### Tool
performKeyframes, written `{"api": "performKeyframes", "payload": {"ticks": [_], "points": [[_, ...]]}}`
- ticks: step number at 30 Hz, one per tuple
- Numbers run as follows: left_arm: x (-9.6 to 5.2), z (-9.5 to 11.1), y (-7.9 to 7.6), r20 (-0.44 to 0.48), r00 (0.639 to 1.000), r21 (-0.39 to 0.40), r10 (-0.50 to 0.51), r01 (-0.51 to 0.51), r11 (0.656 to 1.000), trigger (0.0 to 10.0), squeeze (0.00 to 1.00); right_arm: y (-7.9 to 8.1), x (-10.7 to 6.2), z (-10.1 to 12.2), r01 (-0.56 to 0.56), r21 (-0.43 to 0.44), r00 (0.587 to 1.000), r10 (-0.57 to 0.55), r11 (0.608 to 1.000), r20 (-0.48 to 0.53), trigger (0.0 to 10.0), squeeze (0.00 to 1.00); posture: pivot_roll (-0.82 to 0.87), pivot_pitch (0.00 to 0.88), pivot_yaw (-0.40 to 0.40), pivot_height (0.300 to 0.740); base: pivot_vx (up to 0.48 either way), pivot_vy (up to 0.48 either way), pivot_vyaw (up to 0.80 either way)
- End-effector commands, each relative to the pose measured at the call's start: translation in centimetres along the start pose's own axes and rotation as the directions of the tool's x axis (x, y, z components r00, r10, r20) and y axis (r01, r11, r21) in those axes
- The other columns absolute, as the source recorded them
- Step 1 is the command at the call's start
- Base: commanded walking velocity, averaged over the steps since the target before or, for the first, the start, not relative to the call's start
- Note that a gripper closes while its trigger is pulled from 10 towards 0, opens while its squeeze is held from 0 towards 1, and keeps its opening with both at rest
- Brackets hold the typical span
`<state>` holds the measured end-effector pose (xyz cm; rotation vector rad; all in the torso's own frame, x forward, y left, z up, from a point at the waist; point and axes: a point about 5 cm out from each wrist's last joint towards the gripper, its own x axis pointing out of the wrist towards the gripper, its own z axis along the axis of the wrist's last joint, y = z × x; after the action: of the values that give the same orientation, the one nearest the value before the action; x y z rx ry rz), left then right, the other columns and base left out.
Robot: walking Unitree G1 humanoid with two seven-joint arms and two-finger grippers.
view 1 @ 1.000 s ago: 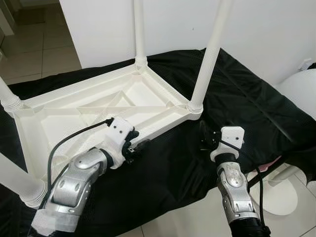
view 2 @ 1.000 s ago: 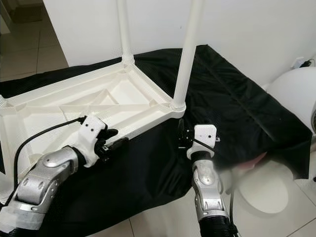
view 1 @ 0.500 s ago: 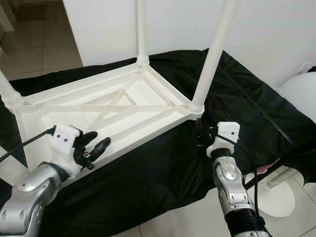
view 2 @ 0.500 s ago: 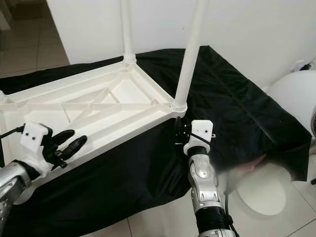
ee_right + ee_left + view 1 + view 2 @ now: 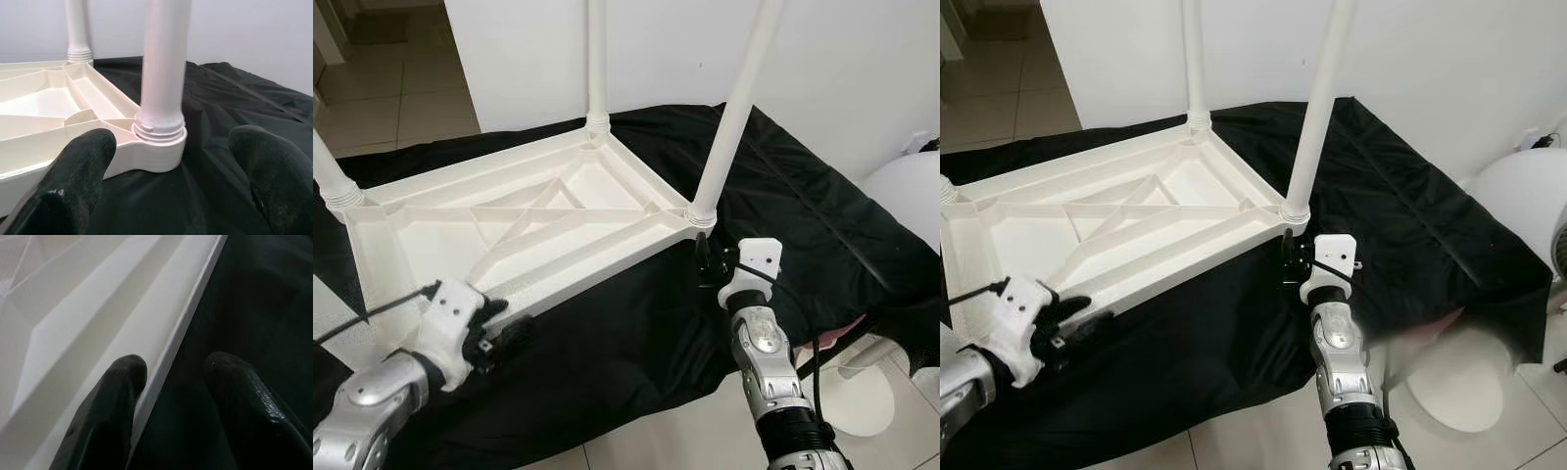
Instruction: Building children table
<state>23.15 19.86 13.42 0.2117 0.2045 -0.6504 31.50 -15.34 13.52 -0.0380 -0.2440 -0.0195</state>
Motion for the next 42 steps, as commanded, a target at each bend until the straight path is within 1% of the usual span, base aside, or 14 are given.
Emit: {"api": "performKeyframes", "payload": {"ticks": [1, 5, 14, 16, 23, 24, 27, 28, 29, 30, 31, 32, 39, 42], "points": [[0.2, -0.2, -1.1, -0.016, 0.982, 0.013, -0.189, 0.189, 0.982, 10.0, 0.00, 0.1, -0.3, -0.3, -0.005, -0.002, 1.000, 0.005, 1.000, -0.006, 10.0, 0.00, 0.02, 0.051, -0.019, 0.740, 0.000, 0.000, 0.00], [1.7, -0.4, -0.7, -0.034, 0.992, 0.027, -0.123, 0.124, 0.992, 10.0, 0.00, 0.1, -0.2, -0.3, -0.001, -0.004, 1.000, 0.001, 1.000, -0.001, 10.0, 0.00, 0.01, 0.050, -0.013, 0.740, 0.000, 0.000, 0.00], [3.2, -0.5, 0.1, -0.052, 0.999, 0.027, 0.008, -0.006, 1.000, 10.0, 0.00, -0.2, -0.2, -0.3, 0.015, -0.007, 1.000, -0.015, 1.000, 0.002, 10.0, 0.00, 0.00, 0.056, -0.004, 0.740, 0.000, 0.000, 0.00], [3.4, -0.6, 0.1, -0.057, 0.998, 0.021, 0.019, -0.017, 1.000, 10.0, 0.00, -0.2, -0.2, -0.3, 0.019, -0.007, 1.000, -0.019, 1.000, 0.003, 10.0, 0.00, 0.00, 0.058, -0.004, 0.740, 0.000, 0.000, 0.00], [3.7, -1.4, 0.9, -0.147, 0.987, -0.061, 0.058, -0.067, 0.996, 10.0, 0.00, -0.4, -0.3, -0.3, 0.029, -0.007, 1.000, -0.029, 1.000, 0.001, 10.0, 0.00, 0.00, 0.071, -0.001, 0.740, 0.000, 0.000, 0.00], [3.7, -1.8, 1.4, -0.199, 0.977, -0.081, 0.081, -0.098, 0.992, 10.0, 0.00, -0.4, -0.2, -0.3, 0.032, -0.008, 0.999, -0.032, 0.999, 0.002, 10.0, 0.00, 0.00, 0.074, 0.000, 0.740, 0.000, 0.000, 0.00], [3.8, -1.6, 1.8, -0.205, 0.973, -0.082, 0.105, -0.124, 0.989, 10.0, 0.00, -0.5, -0.2, -0.2, 0.036, -0.009, 0.999, -0.036, 0.999, 0.004, 10.0, 0.00, 0.00, 0.075, 0.001, 0.740, 0.000, 0.000, 0.00], [3.8, -1.5, 1.9, -0.206, 0.972, -0.088, 0.110, -0.131, 0.988, 8.8, 0.00, -0.6, -0.1, -0.2, 0.038, -0.009, 0.999, -0.038, 0.999, 0.005, 10.0, 0.00, 0.00, 0.075, 0.002, 0.740, 0.000, 0.000, 0.00], [3.8, -1.5, 2.0, -0.209, 0.971, -0.092, 0.112, -0.134, 0.987, 8.8, 0.00, -0.6, -0.1, -0.2, 0.040, -0.009, 0.999, -0.039, 0.999, 0.005, 10.0, 0.00, 0.00, 0.075, 0.002, 0.740, 0.000, 0.000, 0.00], [3.8, -1.4, 2.0, -0.204, 0.973, -0.090, 0.112, -0.133, 0.987, 4.7, 0.00, -0.6, -0.1, -0.2, 0.041, -0.009, 0.999, -0.041, 0.999, 0.006, 10.0, 0.00, 0.00, 0.075, 0.002, 0.740, 0.000, 0.000, 0.00], [3.8, -1.4, 2.0, -0.204, 0.973, -0.090, 0.112, -0.133, 0.987, 4.7, 0.00, -0.6, -0.1, -0.2, 0.041, -0.009, 0.999, -0.041, 0.999, 0.006, 10.0, 0.00, 0.00, 0.075, 0.002, 0.740, 0.000, 0.000, 0.00], [3.9, -1.4, 2.1, -0.205, 0.972, -0.090, 0.118, -0.139, 0.986, 0.0, 0.00, -0.6, -0.1, -0.2, 0.042, -0.009, 0.999, -0.042, 0.999, 0.007, 10.0, 0.00, 0.00, 0.075, 0.003, 0.740, 0.000, 0.000, 0.00], [3.8, -1.2, 2.1, -0.215, 0.969, -0.075, 0.119, -0.138, 0.988, 0.0, 0.00, -0.7, 0.0, -0.1, 0.048, -0.010, 0.999, -0.047, 0.999, 0.008, 10.0, 0.00, 0.00, 0.075, 0.004, 0.740, 0.000, 0.000, 0.00], [3.4, -1.7, 2.1, -0.242, 0.964, -0.071, 0.111, -0.132, 0.989, 0.0, 0.00, -0.7, 0.0, -0.1, 0.048, -0.009, 0.999, -0.048, 0.999, 0.008, 10.0, 0.00, -0.01, 0.078, 0.003, 0.740, 0.000, 0.000, 0.00]]}}
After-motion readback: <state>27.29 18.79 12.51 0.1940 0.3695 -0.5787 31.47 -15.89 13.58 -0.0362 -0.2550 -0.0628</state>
